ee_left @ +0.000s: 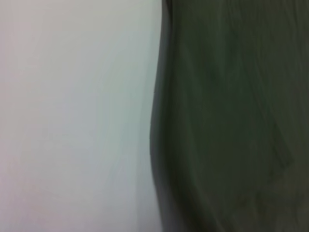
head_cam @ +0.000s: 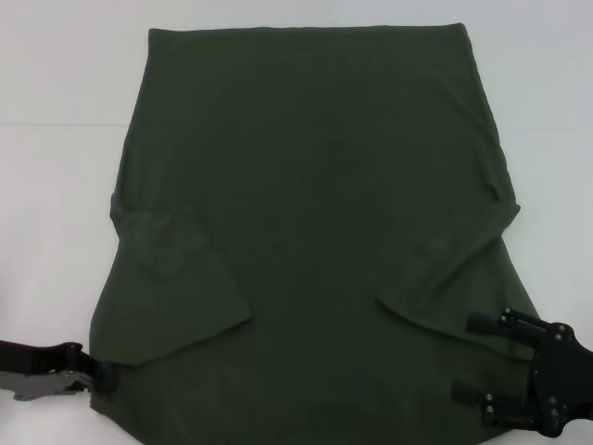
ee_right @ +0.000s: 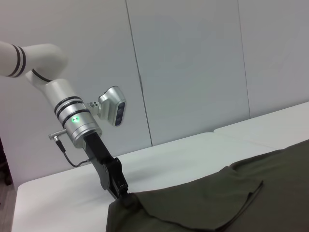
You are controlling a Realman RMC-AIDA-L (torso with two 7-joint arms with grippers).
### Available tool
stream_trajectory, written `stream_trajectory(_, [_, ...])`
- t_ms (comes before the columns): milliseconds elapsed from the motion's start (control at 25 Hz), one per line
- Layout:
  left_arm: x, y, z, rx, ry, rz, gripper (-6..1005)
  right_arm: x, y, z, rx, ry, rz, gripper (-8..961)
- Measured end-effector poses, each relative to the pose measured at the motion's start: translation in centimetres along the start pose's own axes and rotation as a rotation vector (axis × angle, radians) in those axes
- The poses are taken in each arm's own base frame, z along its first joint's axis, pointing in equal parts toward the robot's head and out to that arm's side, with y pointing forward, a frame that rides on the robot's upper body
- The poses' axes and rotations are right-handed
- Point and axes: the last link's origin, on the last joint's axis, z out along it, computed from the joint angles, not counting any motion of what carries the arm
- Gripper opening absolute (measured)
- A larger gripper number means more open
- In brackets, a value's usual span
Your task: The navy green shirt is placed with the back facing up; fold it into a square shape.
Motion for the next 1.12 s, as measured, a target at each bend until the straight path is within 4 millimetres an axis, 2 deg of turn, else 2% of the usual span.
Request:
stream_trajectory(120, [0.0, 0.0, 0.0, -0.001, 0.000, 0.000, 106, 0.0, 0.0, -0.1, 0.004, -0.002, 0.003, 920])
stream_trajectory(360, [0.1, -0.1, -0.3, -0.002, 0.006, -0.003, 27, -0.8, -0.6, -1.4, 0.031, -0.031, 0.119, 920])
stream_trajectory(600, [0.3, -0.1, -0.5, -0.001, 0.010, 0.000, 27, -4.1, -3.0, -5.4, 0.086, 0.040, 0.514, 919])
stream_trajectory(840, [0.3, 0.0, -0.6, -0.001, 0.010, 0.021, 28, -7.1, -5.4, -10.1, 0.247, 0.141, 0.966, 919])
stream_trajectory(960, [0.4, -0.1, -0.6, 0.000, 0.012, 0.035, 28, -7.5, -6.2, -11.1, 0.322, 0.230, 1.108, 919])
stream_trajectory(1120, [0.4, -0.1, -0.7, 0.000, 0.014, 0.055, 27, -7.7, -7.0, -11.0, 0.407, 0.415, 1.149, 918])
